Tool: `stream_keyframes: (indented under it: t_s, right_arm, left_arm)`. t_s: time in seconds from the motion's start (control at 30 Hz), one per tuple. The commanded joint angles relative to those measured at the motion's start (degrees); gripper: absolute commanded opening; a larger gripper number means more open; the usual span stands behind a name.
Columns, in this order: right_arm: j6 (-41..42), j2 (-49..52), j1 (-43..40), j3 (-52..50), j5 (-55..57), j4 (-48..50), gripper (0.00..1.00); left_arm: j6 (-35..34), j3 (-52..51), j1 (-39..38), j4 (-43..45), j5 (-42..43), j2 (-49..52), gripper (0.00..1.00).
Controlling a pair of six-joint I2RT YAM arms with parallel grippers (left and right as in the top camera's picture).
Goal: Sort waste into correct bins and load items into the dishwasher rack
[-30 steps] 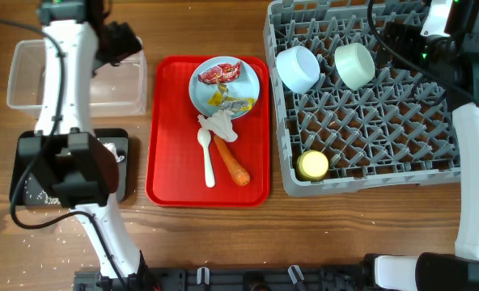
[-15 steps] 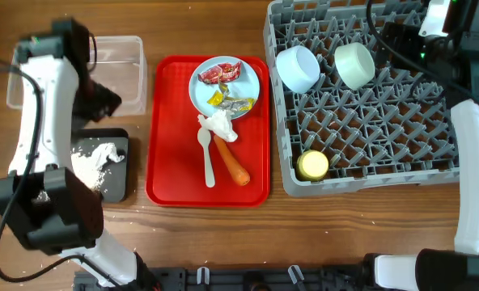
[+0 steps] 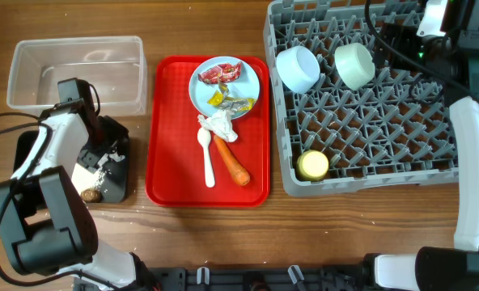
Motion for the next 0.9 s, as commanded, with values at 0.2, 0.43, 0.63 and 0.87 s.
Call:
stream_keyframes:
  t_s: [0.2, 0.43, 0.63, 0.87]
  right_arm:
    - [0.35, 0.61, -0.02, 0.02, -0.9, -0.83, 1.0]
    - [0.37, 0.61, -0.02, 0.02, -0.9, -0.76, 1.0]
    - [0.42, 0.61, 0.0, 0.02, -1.38, -0.85, 1.0]
    - [0.39, 0.61, -0.02, 0.02, -1.33, -1.05, 1.0]
  left_arm:
    - [0.52, -0.42, 0.5, 1.6, -1.05, 1.99, 0.05]
    - [8.72, 14.38, 0.5, -16.37, 2.86, -6.12, 0.04]
    - [9.55, 22.03, 0.0, -6.12, 2.89, -7.17, 0.04]
    - [9.11, 22.05, -1.05, 6.64, 4.79, 4.13, 1.0]
